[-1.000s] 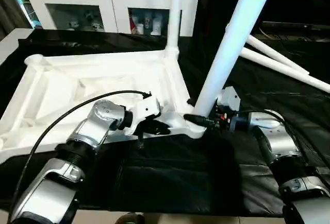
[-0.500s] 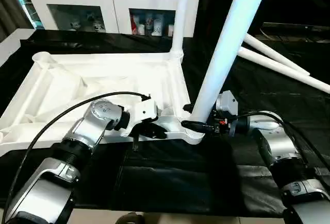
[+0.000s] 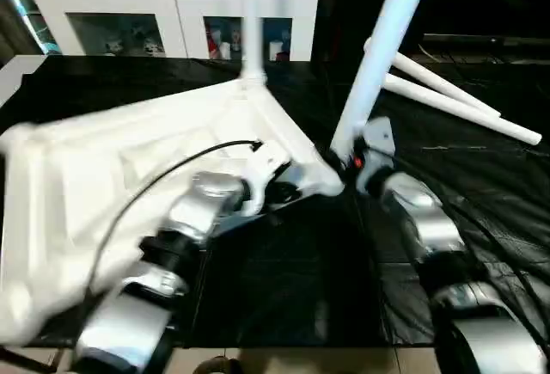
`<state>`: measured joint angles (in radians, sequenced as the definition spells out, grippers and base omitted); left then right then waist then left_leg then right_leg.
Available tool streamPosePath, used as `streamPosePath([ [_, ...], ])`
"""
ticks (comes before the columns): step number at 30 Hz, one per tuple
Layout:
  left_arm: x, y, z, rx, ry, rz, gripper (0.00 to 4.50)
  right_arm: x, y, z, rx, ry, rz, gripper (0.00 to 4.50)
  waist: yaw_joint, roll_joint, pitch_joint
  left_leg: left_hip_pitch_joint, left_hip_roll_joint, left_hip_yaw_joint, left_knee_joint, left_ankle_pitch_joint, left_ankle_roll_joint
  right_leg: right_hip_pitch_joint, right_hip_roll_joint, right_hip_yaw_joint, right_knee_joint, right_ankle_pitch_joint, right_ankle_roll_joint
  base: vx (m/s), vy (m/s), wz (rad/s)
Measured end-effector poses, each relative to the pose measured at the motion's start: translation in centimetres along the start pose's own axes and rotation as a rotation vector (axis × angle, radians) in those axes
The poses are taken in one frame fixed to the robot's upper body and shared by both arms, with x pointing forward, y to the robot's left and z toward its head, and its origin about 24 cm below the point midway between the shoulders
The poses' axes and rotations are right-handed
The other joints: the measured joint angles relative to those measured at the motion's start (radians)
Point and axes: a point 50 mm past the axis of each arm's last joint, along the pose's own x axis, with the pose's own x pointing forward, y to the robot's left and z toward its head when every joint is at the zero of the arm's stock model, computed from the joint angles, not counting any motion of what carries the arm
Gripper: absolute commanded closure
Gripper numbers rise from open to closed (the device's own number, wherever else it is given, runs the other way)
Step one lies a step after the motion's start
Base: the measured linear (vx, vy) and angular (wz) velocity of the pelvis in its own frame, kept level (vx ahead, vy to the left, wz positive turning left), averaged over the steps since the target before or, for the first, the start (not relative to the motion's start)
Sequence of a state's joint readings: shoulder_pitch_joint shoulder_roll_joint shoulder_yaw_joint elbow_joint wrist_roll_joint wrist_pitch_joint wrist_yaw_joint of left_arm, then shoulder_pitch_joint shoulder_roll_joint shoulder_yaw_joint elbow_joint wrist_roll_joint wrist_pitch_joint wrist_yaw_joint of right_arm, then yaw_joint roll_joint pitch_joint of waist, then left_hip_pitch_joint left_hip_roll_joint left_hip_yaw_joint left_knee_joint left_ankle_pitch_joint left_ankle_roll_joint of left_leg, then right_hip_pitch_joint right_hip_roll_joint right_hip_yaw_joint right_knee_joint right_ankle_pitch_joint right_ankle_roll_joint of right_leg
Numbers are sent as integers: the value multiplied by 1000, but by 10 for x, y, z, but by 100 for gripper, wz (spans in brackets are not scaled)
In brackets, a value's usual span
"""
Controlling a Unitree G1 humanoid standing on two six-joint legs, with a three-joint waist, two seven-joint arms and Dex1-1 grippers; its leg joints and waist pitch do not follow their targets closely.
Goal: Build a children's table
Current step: Rotate leg to tighten
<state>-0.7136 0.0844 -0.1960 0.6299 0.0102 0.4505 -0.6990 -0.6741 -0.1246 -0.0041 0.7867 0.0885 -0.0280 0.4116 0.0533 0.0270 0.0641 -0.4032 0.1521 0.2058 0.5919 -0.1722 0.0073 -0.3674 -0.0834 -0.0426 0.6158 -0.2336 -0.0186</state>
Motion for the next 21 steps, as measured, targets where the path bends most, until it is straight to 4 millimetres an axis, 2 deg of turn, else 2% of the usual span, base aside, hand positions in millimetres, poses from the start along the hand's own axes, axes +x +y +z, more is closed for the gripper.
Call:
streamPosePath([
  [4, 3, -5, 7, -35, -4, 58, 450, 11, 3, 7, 35, 7, -76, 257, 1, 0, 0, -4, 0, 0, -3, 3, 6, -3, 0, -2, -4, 0, 1, 40, -2, -2],
  [9, 1, -5, 12, -33, -8, 86, 450, 15, 4, 13, 65, -1, -106, 257, -1, -1, 0, -18, 1, 0, 1, 3, 9, -15, 0, -3, -1, 0, 2, 0, 0, 0],
  [18, 1, -5, 10, -42, 6, 103, 450, 19, 7, 12, 89, 10, -120, 257, -5, -1, 0, -17, 1, 0, 4, 4, 9, -14, 0, -2, 0, 1, 3, 0, 0, 0],
  [19, 0, -5, 10, -42, 6, 103, 450, 19, 7, 12, 94, 10, -121, 222, -5, -1, 0, -17, 1, 0, 4, 4, 10, -14, 0, -2, 0, 1, 3, 0, 0, 0],
  [21, 0, -5, 10, -43, 7, 105, 450, 19, 8, 11, 110, 9, -121, 222, -6, -1, 0, -17, 1, 0, 4, 4, 10, -14, 0, -2, 1, 2, 4, 0, 0, 0],
])
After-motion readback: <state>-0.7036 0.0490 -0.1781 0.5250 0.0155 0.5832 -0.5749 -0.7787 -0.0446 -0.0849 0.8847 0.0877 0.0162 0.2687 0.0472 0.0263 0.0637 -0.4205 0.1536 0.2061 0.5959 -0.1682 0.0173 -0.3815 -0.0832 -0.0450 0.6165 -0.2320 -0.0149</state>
